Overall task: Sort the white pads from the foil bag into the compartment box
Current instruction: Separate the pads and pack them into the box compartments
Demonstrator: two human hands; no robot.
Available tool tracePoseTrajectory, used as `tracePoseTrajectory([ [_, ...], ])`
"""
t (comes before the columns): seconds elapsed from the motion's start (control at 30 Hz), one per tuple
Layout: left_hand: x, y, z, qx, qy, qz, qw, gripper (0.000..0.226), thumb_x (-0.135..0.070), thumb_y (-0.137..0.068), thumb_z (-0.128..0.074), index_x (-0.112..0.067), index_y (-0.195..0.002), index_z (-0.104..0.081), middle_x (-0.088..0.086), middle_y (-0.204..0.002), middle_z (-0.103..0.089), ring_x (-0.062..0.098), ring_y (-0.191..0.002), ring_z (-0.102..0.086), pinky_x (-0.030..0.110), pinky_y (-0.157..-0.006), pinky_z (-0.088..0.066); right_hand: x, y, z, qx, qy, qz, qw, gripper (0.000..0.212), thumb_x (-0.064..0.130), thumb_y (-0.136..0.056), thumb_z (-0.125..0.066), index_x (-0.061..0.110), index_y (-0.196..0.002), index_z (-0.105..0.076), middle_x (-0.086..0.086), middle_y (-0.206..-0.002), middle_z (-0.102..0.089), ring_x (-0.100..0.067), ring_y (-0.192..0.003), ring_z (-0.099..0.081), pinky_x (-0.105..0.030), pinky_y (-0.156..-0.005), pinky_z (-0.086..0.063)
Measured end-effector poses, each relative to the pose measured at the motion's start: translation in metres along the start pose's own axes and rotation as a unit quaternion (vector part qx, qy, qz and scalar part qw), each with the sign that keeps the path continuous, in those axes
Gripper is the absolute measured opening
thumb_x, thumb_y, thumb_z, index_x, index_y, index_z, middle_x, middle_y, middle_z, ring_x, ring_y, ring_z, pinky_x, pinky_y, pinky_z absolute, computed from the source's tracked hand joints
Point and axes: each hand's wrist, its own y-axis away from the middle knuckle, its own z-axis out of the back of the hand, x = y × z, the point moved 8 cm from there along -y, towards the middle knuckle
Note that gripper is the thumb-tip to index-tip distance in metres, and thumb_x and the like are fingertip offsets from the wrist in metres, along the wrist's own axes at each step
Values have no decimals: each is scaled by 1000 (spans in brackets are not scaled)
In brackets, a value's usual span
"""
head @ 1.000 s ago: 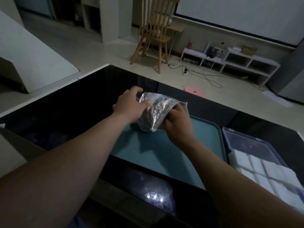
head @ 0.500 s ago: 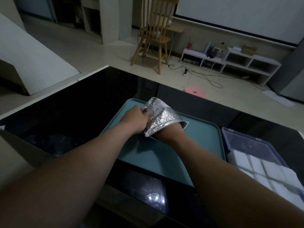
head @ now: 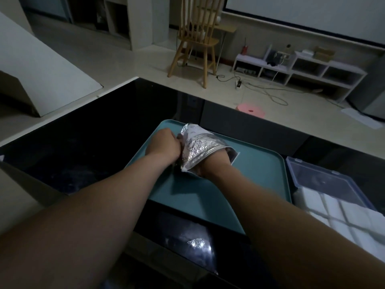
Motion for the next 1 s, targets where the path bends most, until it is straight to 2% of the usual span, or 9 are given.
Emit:
tracePoseTrajectory([
  [0.1, 1, 0, 8, -31, 29, 13, 999, 24, -30, -101, -53, -9, -97, -64, 19, -112, -69, 40, -106, -63, 34, -76, -37, -24, 26, -20, 17, -141, -49, 989, 46, 42, -101, -50, 19, -140, -60, -9, -145, -58, -32, -134, -55, -41, -109, -44],
  [0.17, 1, 1, 13, -49, 45, 22, 998, 25, -29, -101, -54, -6, -102, -65, 20, -114, -69, 41, -109, -62, 33, -77, -36, -34, 42, -26, -2, -211, -57, 976, 49, 30, -97, -59, 21, -145, -58, -6, -148, -58, -29, -137, -51, -40, -114, -42],
  [0.3, -1, 4, 20, -76, 67, 21, 995, 23, -29, -101, -52, -8, -103, -62, 20, -113, -67, 41, -105, -62, 35, -76, -37, -38, 58, -27, 25, -280, -24, 959, 43, 18, -85, -58, 23, -126, -69, -4, -132, -67, -29, -120, -61, -34, -98, -50],
  [0.37, -1, 4, 25, -96, 75, 22, 992, 22, -28, -100, -51, -8, -101, -60, 20, -111, -67, 41, -103, -62, 38, -77, -41, -46, 73, -11, -43, -296, -17, 954, 38, 11, -89, -60, 24, -124, -71, -2, -128, -68, -23, -114, -61, -27, -88, -46],
  [0.5, -7, 8, 31, -128, 79, 15, 989, 17, -22, -98, -47, -10, -101, -59, 18, -108, -67, 40, -100, -63, 38, -79, -43, -74, 120, 6, -211, -321, -45, 922, 40, 9, -93, -61, 27, -128, -66, 5, -129, -66, -17, -113, -62, -27, -91, -48],
  [0.63, -11, 16, 32, -121, 77, -2, 990, 15, -21, -97, -47, -15, -106, -57, 17, -115, -65, 40, -104, -62, 41, -85, -47, -100, 142, -34, -87, -292, -136, 943, 62, 25, -94, -69, 30, -152, -47, -2, -142, -55, -27, -124, -59, -37, -100, -47],
  [0.8, -54, 59, 75, -234, 173, -98, 952, 33, -16, -91, -54, -8, -123, -54, 17, -124, -53, 32, -106, -57, 37, -93, -44, -93, 163, -45, 38, -321, -111, 940, 116, 64, -76, -82, 41, -165, -10, -3, -161, -38, -25, -141, -46, -41, -115, -39],
  [0.9, -107, 118, 83, -219, 235, -226, 919, 19, -14, -91, -54, -11, -109, -60, 7, -103, -64, 18, -89, -59, 29, -81, -46, -104, 174, -45, 78, -272, -115, 952, 113, 59, -80, -82, 35, -165, -11, -7, -161, -39, -29, -144, -44, -41, -116, -38],
  [1.0, -139, 165, 50, -77, 223, -294, 926, 7, -16, -95, -56, -18, -95, -63, -7, -78, -66, 11, -73, -62, 27, -69, -48, -105, 182, -52, 104, -238, -119, 958, 95, 58, -85, -76, 32, -161, -25, -8, -154, -47, -30, -139, -46, -41, -113, -42],
])
